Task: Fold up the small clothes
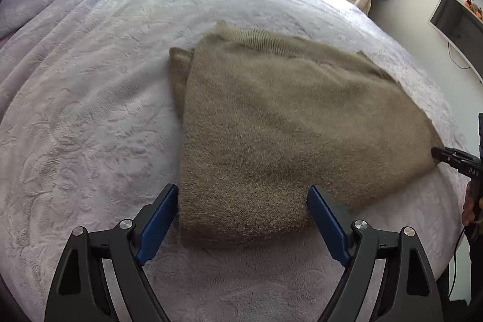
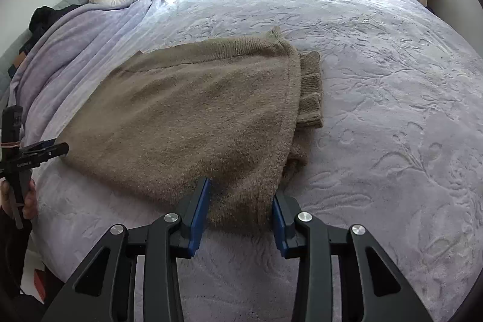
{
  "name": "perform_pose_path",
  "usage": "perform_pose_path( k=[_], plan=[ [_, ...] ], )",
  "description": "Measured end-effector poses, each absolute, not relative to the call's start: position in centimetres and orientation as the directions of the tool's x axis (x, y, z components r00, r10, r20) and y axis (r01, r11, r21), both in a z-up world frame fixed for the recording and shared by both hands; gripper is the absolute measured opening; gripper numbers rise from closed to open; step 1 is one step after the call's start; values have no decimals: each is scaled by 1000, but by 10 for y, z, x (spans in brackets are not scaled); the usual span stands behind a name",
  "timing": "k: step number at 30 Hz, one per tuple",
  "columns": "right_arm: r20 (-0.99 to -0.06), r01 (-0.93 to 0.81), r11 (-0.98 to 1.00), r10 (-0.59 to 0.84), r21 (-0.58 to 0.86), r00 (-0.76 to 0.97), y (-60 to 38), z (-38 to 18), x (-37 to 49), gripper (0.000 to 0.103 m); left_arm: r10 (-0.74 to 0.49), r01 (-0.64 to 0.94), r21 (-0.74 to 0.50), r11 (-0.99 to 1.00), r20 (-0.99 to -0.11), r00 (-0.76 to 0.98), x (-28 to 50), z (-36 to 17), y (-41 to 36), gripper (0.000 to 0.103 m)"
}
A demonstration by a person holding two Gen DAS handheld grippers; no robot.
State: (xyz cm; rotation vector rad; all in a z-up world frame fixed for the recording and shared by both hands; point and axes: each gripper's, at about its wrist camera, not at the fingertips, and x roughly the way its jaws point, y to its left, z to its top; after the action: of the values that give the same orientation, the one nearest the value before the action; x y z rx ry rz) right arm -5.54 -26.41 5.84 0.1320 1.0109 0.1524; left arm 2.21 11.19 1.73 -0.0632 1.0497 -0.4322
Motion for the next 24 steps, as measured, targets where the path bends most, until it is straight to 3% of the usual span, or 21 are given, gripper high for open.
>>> perform_pose_path(
  k=[1,3,4,6,12,16,18,20,21,22,23,24],
  plan=[
    [-834,-66,980,193,186,517,-264,57,-53,41,-390,319,-272,908,-826,407,24,15,111,50],
    [-838,-63,980,194,188,511,-264,54,-49,32,-381,301,-273,914,-831,405,27,14,113,39],
    [-841,-57,981,190,187,507,-265,54,-48,17,-378,293,-272,917,-830,410,27,15,115,26],
    [-842,-43,976,204,211,499,-270,53,-48,12,-389,273,-295,916,-823,414,26,17,123,18],
    [-840,-43,977,202,209,503,-279,60,-64,8,-382,241,-303,922,-812,442,7,17,138,11],
    [-859,-17,977,195,212,474,-284,47,-57,8,-491,147,-474,868,-783,380,19,-4,165,12],
    [-861,-20,978,192,208,472,-284,50,-58,10,-474,137,-459,878,-789,391,17,6,167,12],
    [-857,6,978,180,209,482,-289,60,-62,24,-416,157,-386,909,-812,411,11,23,161,12],
    [-854,17,981,158,191,496,-291,67,-66,27,-381,168,-342,924,-820,426,8,31,157,17],
    [-844,27,987,119,155,524,-292,76,-70,35,-313,177,-260,949,-832,458,5,44,149,43],
    [-830,33,993,78,115,552,-291,85,-72,44,-255,174,-193,966,-835,487,4,53,142,85],
    [-818,32,996,50,83,573,-288,93,-73,48,-202,165,-133,977,-819,537,1,65,135,98]
  ],
)
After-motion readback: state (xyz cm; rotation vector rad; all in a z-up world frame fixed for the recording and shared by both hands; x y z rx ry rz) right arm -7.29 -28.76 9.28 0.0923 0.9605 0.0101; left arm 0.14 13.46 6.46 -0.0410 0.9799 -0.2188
